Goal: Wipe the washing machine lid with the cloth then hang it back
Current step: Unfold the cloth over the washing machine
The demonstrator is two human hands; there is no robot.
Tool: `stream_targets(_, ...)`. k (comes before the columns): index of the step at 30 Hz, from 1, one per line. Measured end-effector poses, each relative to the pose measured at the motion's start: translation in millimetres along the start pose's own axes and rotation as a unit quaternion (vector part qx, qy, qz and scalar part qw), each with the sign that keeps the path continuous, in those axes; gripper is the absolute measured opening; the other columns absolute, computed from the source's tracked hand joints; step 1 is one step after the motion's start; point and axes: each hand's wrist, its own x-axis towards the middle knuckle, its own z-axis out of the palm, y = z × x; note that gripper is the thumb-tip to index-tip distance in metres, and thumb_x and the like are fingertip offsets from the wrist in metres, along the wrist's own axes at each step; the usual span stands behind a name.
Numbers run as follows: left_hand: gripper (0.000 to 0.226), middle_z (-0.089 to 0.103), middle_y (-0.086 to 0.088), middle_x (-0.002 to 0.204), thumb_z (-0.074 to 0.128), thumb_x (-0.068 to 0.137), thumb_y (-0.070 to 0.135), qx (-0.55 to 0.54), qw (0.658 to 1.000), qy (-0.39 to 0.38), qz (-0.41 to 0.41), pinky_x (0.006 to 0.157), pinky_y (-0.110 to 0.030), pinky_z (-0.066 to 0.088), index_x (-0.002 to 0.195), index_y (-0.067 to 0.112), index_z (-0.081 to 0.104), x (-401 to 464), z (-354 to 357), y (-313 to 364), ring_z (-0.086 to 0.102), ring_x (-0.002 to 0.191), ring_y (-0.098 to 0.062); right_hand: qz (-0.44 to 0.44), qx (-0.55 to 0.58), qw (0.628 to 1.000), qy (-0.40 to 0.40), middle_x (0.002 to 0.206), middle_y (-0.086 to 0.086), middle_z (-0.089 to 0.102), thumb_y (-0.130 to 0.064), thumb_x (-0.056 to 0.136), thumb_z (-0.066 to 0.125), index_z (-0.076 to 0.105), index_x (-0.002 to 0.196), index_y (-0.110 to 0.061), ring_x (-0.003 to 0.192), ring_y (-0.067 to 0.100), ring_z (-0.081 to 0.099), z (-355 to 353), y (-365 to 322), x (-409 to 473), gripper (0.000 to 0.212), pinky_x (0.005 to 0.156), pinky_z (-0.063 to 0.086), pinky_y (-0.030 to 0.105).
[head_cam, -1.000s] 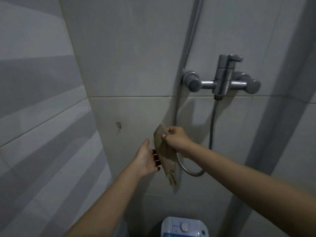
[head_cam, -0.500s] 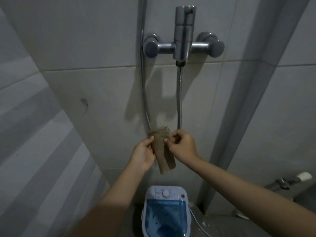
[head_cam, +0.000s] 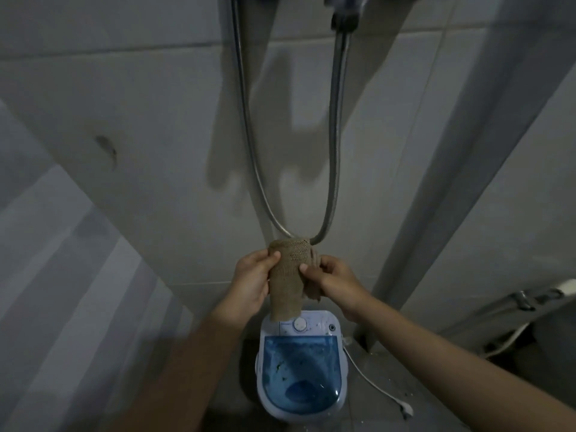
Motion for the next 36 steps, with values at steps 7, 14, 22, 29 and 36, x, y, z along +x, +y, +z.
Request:
stream_targets(7, 0.042, 0.057, -0.009, 0.119, 0.055, 0.094, 0.017, 0.210, 0.977, 0.025, -0.022, 0.065, -0.028, 0.054, 0.133, 0.011, 0.041, 38, -43, -67, 0.061, 0.095, -0.020, 0.014, 0.077, 0.995, 0.066, 0.099, 0.012, 0.066, -0.010, 0.078, 0.074, 0.046, 0.115, -0.007, 0.082, 0.019, 0.068, 22, 95, 35, 0.047, 0.058, 0.058, 0.021)
stream_targets(14, 0.072, 0.063, -0.011, 0.097, 0.071, 0.069, -0.017, 0.297, 0.942, -0.152, -0.039, 0.062, -0.021, 0.056, 0.127, 0.012, 0.039, 91, -93, -165, 0.068, 0.078, -0.013, -0.052, 0.058, 0.994, 0.077, 0.095, 0.010, 0.069, -0.007, 0.085, 0.067, 0.049, 0.125, -0.030, 0.088, 0.022, 0.070, 19, 213, 89, 0.049, 0.075, 0.061, 0.031)
stream_targets(22, 0.062, 0.064, -0.004, 0.110, 0.079, 0.071, 0.001, 0.448, 0.876, -0.106, 0.141, 0.075, -0.016, 0.053, 0.127, 0.007, 0.055, 185, -125, -282, 0.063, 0.096, -0.015, -0.093, -0.174, 0.980, -0.028, 0.132, 0.007, 0.054, 0.001, 0.063, 0.083, 0.044, 0.138, -0.005, 0.119, 0.017, 0.054, -8, 320, 162, 0.085, 0.092, 0.052, 0.019)
stream_targets(29, 0.013, 0.061, -0.003, 0.078, 0.070, 0.082, 0.022, 0.591, 0.757, -0.094, 0.261, 0.065, -0.025, 0.043, 0.078, 0.017, 0.059, 187, -137, -303, 0.058, 0.079, -0.017, -0.221, -0.352, 0.908, 0.048, 0.070, 0.002, 0.060, -0.025, 0.071, 0.081, 0.065, 0.081, -0.009, 0.062, 0.014, 0.056, -12, 352, 156, 0.024, 0.059, 0.050, 0.033)
stream_targets(36, 0.017, 0.064, -0.006, 0.082, 0.064, 0.088, 0.018, 0.456, 0.852, -0.132, 0.220, 0.065, -0.027, 0.055, 0.095, 0.003, 0.060, 123, -136, -291, 0.063, 0.072, -0.015, -0.216, -0.247, 0.943, 0.060, 0.089, 0.009, 0.068, -0.020, 0.080, 0.072, 0.060, 0.099, -0.005, 0.089, 0.028, 0.069, -4, 339, 92, 0.027, 0.083, 0.058, 0.050)
